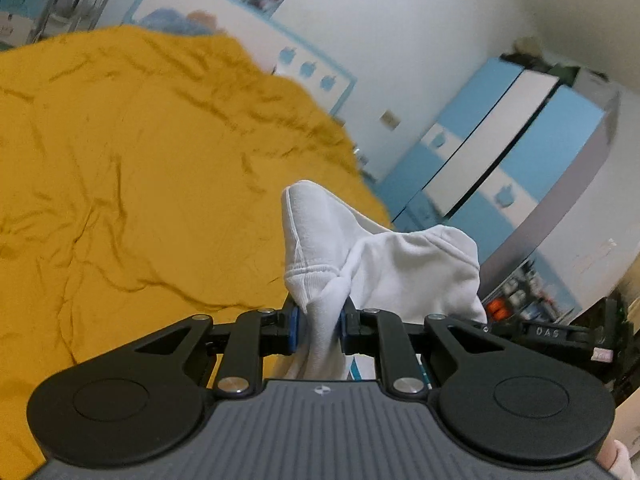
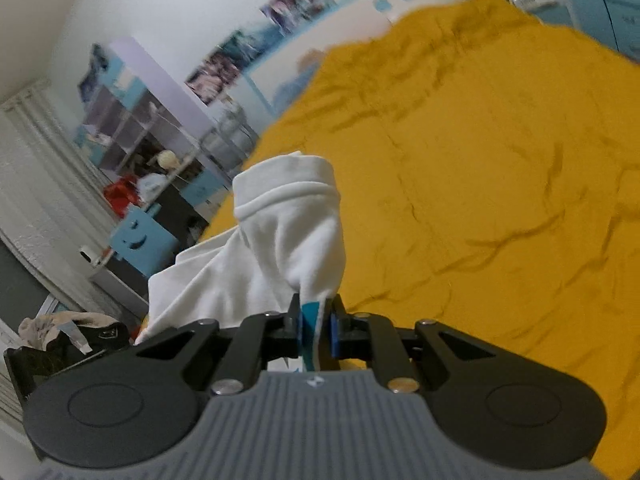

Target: Fold small clothes

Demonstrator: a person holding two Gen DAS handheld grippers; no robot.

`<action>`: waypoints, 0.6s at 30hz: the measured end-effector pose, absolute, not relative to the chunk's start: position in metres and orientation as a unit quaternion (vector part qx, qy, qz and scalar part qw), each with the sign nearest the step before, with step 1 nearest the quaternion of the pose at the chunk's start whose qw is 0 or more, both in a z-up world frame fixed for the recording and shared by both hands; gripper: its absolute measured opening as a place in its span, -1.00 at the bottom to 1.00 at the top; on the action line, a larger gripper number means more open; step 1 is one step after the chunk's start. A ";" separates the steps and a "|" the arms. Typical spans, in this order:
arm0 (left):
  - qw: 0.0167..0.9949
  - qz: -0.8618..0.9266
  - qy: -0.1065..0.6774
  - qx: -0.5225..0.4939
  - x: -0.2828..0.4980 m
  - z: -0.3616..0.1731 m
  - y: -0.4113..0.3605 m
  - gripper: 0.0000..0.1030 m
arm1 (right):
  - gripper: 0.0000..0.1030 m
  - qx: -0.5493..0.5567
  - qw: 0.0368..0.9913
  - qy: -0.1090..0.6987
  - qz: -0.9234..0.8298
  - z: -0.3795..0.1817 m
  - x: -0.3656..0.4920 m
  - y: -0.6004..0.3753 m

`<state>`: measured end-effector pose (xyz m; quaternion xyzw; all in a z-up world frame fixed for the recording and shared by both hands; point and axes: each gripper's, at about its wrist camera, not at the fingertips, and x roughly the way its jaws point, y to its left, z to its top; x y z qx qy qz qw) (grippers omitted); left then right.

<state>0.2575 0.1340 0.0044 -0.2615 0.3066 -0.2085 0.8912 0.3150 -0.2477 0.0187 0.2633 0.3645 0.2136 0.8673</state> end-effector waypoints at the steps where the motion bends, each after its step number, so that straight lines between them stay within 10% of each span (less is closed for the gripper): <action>1: 0.886 -0.207 0.319 -0.266 0.269 -0.004 0.136 -0.62 | -0.86 0.266 0.865 0.371 0.209 0.010 0.323 -0.247; 18: 0.841 -0.127 0.476 -0.224 0.350 -0.103 0.153 -0.43 | -0.84 0.222 0.842 0.472 0.137 -0.107 0.444 -0.212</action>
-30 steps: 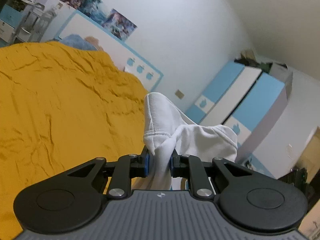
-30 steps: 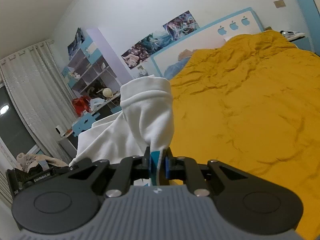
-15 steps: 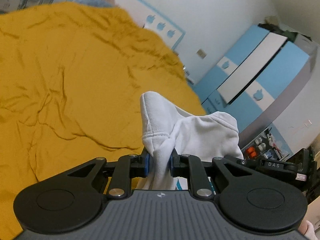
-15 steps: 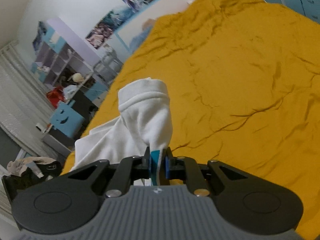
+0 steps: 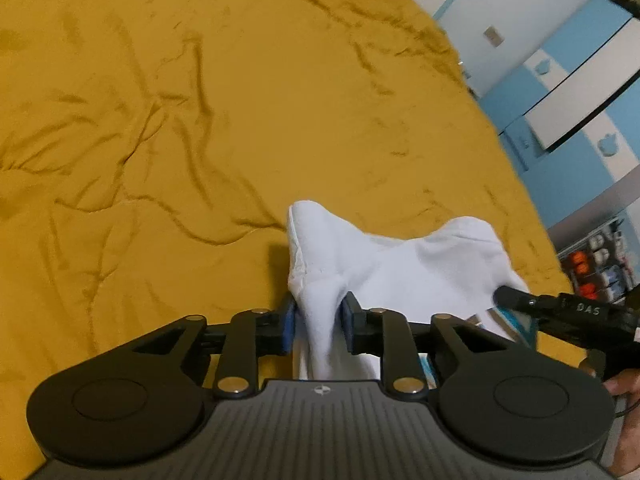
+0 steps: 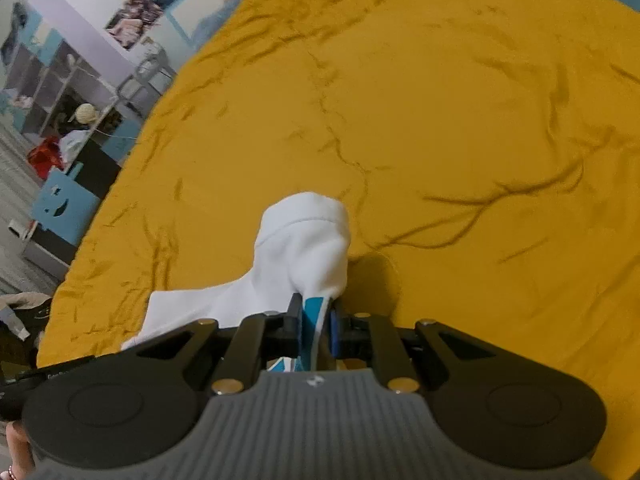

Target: Fold small clothes

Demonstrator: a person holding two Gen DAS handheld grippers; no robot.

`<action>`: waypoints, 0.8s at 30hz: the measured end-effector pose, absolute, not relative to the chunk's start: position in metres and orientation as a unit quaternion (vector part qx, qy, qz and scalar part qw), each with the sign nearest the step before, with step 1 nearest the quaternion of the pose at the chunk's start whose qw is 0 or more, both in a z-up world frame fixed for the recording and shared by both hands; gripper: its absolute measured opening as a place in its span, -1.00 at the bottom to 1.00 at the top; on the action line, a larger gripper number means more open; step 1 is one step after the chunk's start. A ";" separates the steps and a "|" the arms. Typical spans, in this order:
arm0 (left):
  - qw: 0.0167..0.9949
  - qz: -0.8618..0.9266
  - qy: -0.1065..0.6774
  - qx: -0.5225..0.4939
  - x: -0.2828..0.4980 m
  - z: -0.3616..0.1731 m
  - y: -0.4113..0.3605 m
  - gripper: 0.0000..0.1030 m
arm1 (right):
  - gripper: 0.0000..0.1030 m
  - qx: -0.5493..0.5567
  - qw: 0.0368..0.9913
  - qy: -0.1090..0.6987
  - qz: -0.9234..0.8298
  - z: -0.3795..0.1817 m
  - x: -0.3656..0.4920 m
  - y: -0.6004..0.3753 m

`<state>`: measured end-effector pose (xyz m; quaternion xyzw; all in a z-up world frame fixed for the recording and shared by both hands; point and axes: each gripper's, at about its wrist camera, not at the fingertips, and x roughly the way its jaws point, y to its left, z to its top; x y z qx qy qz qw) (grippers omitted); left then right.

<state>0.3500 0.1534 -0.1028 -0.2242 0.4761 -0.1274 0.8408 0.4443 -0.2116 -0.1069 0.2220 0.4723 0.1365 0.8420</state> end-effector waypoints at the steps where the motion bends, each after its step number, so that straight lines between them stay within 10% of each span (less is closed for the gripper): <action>1: 0.841 -0.125 0.478 -0.223 0.350 -0.105 0.156 -0.40 | -0.82 0.223 0.841 0.476 0.132 -0.111 0.448 -0.212; 24: 0.896 -0.153 0.401 -0.117 0.257 -0.001 0.135 -0.24 | -0.57 0.042 0.896 0.394 0.198 -0.013 0.344 -0.215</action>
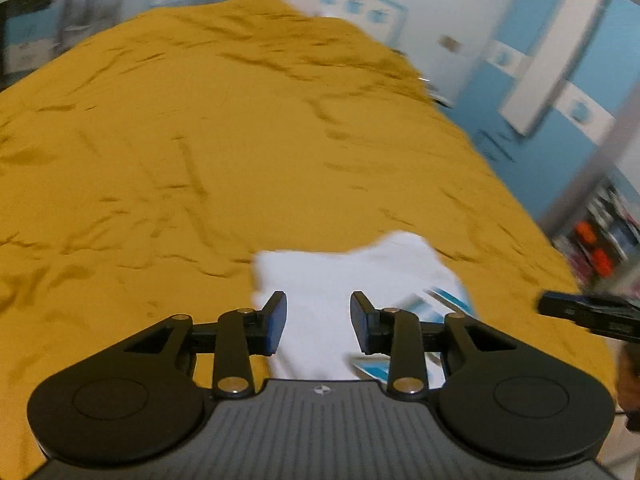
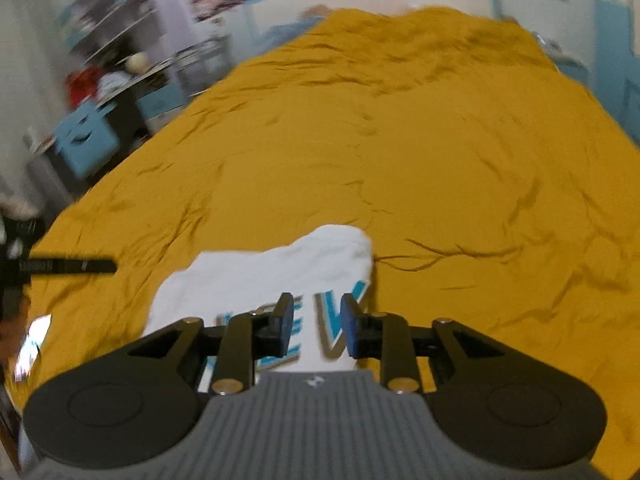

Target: Fold small clothes

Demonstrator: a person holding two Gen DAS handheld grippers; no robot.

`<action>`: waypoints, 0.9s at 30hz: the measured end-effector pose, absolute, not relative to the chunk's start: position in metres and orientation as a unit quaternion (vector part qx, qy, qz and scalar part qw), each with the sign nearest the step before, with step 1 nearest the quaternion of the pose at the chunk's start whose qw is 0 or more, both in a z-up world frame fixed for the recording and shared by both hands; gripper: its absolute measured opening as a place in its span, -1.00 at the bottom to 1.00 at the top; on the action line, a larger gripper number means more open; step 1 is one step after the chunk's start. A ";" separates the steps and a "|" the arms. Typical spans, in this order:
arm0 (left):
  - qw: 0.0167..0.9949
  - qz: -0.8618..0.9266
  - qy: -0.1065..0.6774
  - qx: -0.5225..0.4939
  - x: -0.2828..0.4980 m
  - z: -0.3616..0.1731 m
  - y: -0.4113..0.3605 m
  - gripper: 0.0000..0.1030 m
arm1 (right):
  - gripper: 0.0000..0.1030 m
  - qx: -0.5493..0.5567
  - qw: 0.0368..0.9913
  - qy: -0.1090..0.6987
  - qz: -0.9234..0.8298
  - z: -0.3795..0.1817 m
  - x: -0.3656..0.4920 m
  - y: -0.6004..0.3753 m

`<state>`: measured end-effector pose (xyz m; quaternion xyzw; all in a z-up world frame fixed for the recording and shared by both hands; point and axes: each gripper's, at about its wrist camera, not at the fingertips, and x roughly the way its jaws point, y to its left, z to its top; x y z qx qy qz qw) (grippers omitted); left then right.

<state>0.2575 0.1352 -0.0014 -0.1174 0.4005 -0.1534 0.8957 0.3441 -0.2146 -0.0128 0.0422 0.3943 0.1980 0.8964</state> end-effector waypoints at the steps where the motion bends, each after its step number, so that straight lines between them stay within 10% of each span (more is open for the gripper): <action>1: 0.896 -0.166 0.398 -0.106 0.250 0.000 0.126 -0.24 | -0.57 0.026 0.898 0.390 0.203 -0.011 0.334 -0.212; 27: 0.851 -0.216 0.479 -0.003 0.168 -0.100 0.085 -0.61 | -0.52 -0.098 0.875 0.433 0.193 -0.131 0.220 -0.193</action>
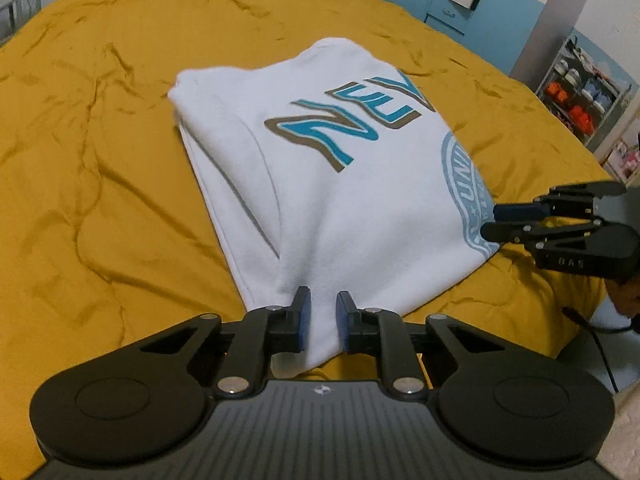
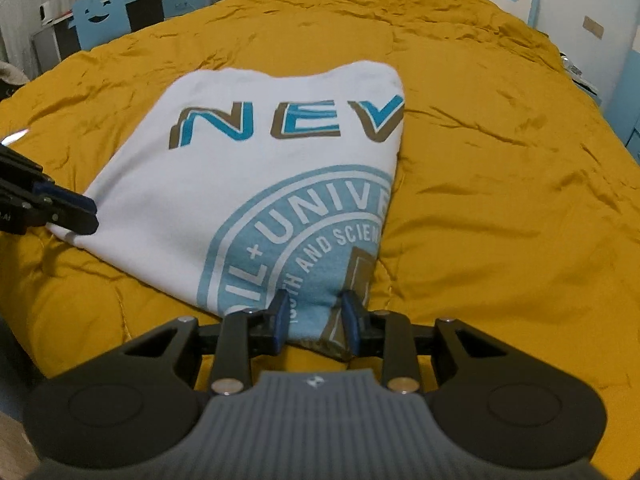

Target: Fold small clothes

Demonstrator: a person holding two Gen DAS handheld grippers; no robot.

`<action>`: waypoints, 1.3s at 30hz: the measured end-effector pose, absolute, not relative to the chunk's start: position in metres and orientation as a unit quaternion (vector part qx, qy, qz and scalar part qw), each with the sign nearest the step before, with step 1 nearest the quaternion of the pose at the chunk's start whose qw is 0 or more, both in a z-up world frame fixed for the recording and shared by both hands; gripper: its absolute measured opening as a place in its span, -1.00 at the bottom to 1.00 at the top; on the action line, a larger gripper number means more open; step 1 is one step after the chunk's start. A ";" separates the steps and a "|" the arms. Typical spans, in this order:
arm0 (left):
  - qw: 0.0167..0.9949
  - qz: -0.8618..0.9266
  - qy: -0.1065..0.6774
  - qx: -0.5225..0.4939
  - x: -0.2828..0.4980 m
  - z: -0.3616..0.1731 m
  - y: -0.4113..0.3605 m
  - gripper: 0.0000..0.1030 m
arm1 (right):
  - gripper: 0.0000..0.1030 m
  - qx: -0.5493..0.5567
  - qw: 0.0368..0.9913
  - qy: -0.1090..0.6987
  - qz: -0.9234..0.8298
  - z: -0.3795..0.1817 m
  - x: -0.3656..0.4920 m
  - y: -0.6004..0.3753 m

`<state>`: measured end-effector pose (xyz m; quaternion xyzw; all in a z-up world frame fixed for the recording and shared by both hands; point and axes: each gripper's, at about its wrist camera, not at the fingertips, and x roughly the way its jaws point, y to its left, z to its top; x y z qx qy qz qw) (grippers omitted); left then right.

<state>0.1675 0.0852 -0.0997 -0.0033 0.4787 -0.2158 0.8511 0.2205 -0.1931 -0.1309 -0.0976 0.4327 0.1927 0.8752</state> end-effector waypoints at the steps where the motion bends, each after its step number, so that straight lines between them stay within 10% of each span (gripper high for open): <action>1: 0.850 -0.216 0.480 -0.010 0.168 -0.102 0.087 -0.61 | -0.52 -0.092 0.875 0.435 0.193 -0.134 0.222 -0.194; 8: 0.857 -0.212 0.470 -0.020 0.166 -0.083 0.088 -0.57 | -0.51 -0.094 0.873 0.437 0.193 -0.125 0.223 -0.192; 12: 0.883 -0.203 0.424 -0.015 0.153 -0.055 0.087 -0.02 | -0.32 -0.066 0.874 0.443 0.188 -0.099 0.226 -0.197; 17: 0.924 -0.154 0.351 0.010 0.146 -0.018 0.081 0.20 | -0.10 -0.054 0.889 0.414 0.189 -0.061 0.224 -0.195; 22: 0.956 -0.085 0.275 0.059 0.145 0.006 0.061 0.55 | 0.27 -0.043 0.915 0.364 0.169 -0.027 0.219 -0.187; 23: 0.960 -0.070 0.260 0.073 0.144 0.009 0.055 0.63 | 0.62 -0.043 0.923 0.349 0.155 -0.021 0.215 -0.185; 29: 0.970 -0.030 0.214 0.108 0.138 0.019 0.026 0.98 | 0.60 -0.028 0.948 0.286 0.135 0.008 0.197 -0.181; 39: 0.976 0.017 0.211 0.053 0.112 0.005 0.024 1.00 | 0.60 -0.020 0.949 0.292 0.119 0.002 0.162 -0.172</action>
